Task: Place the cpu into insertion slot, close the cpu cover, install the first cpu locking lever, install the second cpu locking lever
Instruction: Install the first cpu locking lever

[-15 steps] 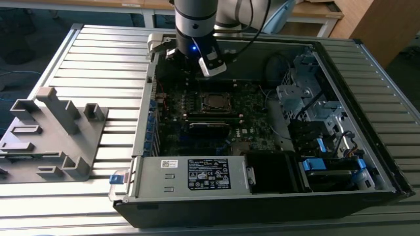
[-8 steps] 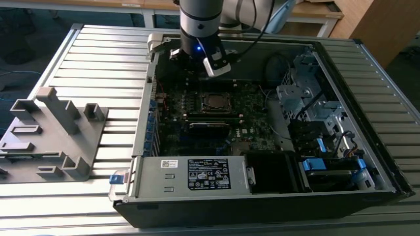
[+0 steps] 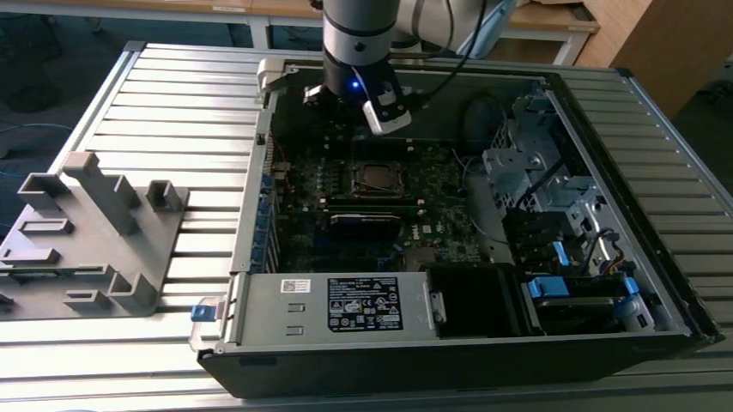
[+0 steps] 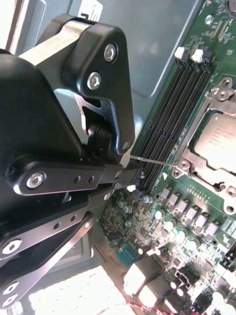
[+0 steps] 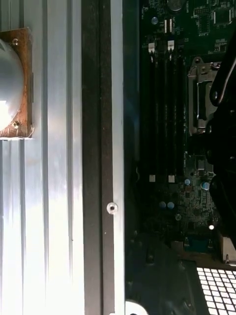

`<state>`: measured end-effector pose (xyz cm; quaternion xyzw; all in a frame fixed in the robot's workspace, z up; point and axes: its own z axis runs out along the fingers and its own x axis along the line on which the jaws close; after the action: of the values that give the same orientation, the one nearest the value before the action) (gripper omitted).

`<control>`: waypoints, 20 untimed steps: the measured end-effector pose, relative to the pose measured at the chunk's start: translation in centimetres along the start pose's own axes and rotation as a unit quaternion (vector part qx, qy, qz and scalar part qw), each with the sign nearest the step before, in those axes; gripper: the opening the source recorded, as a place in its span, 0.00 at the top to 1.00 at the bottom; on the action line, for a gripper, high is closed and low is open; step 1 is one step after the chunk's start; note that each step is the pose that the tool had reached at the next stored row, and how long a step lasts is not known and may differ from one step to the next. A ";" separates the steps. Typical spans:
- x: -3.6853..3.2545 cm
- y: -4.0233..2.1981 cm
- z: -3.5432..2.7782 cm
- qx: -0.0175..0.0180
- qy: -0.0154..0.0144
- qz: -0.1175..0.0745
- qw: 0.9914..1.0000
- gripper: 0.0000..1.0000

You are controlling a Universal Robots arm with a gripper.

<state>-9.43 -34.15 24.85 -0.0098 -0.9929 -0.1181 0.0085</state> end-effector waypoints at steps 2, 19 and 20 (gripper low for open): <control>-0.18 0.00 0.00 0.001 0.000 0.000 1.000 0.89; -0.47 0.00 0.03 0.011 0.000 0.000 1.000 0.89; -0.48 -0.01 0.07 0.011 0.000 0.000 1.000 0.89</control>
<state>-8.96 -34.14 24.77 -0.0100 -0.9942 -0.1068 0.0083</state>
